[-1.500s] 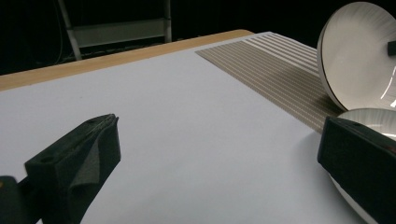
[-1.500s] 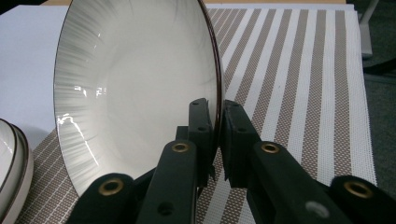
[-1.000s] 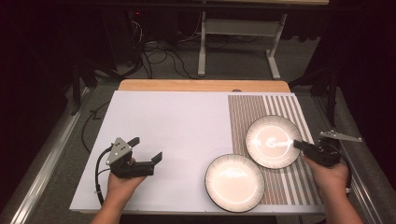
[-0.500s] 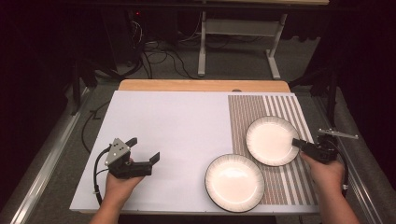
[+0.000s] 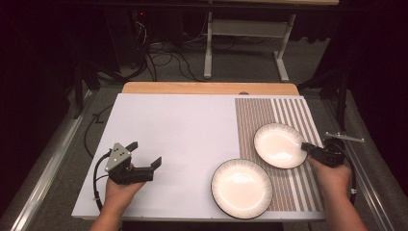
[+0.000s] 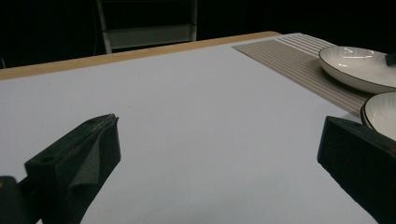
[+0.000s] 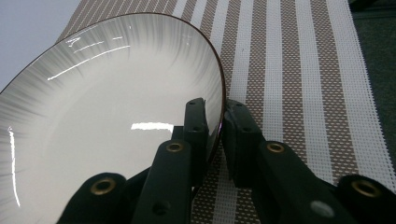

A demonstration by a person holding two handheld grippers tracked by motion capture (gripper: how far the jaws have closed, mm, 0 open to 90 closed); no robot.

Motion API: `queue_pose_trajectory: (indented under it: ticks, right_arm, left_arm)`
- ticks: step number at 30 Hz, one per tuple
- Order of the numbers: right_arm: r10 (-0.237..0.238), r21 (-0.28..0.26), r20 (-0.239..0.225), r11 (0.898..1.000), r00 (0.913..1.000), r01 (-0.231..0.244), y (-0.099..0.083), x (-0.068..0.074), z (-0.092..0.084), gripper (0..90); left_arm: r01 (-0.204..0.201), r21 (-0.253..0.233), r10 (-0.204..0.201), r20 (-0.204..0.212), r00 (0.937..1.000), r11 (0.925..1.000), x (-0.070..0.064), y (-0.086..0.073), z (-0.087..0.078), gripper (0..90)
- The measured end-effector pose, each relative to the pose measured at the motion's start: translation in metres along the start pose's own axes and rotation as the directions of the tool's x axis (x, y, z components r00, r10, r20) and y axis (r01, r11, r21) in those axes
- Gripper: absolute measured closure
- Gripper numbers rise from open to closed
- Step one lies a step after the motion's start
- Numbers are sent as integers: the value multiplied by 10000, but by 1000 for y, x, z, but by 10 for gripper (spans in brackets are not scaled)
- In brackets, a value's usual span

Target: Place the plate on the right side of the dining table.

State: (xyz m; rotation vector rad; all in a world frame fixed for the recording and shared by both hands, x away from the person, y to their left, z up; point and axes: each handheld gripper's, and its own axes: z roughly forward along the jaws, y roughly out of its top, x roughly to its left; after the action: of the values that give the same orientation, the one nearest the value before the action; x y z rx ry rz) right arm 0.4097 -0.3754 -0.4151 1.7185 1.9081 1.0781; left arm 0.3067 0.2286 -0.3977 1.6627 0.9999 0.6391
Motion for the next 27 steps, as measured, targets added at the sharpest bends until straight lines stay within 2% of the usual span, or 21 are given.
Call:
queue_pose_trajectory:
  ticks: [2, 4, 9, 12, 16, 19, 23, 25, 27]
  right_arm:
    - [-150, -44, 130, 9999, 9998, 150, 0, 1, 0, 796]
    - [-309, -174, 403, 9993, 9987, 316, 0, 4, -3, 713]
    - [-670, -508, 209, 9964, 9975, 680, 1, 9, -15, 548]
    - [-1107, -973, 89, 9890, 9938, 1110, 0, 15, -25, 441]
    - [-1692, -1571, -225, 9739, 9853, 1636, -1, 28, -38, 353]
    - [-2113, -1996, -519, 9598, 9760, 1972, -1, 42, -45, 275]
    - [-2801, -2531, -944, 9348, 9553, 2490, -3, 68, -52, 192]
    - [-3217, -2807, -1074, 9175, 9407, 2817, -5, 83, -54, 164]
    - [-3556, -3002, -1321, 9040, 9252, 3046, -7, 99, -57, 150]
  left_arm:
    - [-5, 26, 5, 35, 10000, 10000, 0, 0, 0, 3]
    - [12, -3, -12, 61, 10000, 10000, -1, 0, 0, 3]
    - [-16, 52, 15, 137, 9999, 10000, -1, 1, -2, 3]
    - [-27, 55, 26, 135, 9999, 10000, -2, 1, -1, 3]
    - [32, 113, -34, 141, 9999, 9999, -1, 1, 0, 3]
    - [89, 140, -91, 155, 9998, 9999, -1, 0, 1, 3]
    - [11, 63, -12, 199, 9998, 10000, -3, 2, -2, 3]
    - [111, -52, -110, 256, 9996, 9999, -5, 3, -4, 3]
    - [42, -148, -38, 296, 9996, 9999, -7, 5, -6, 3]
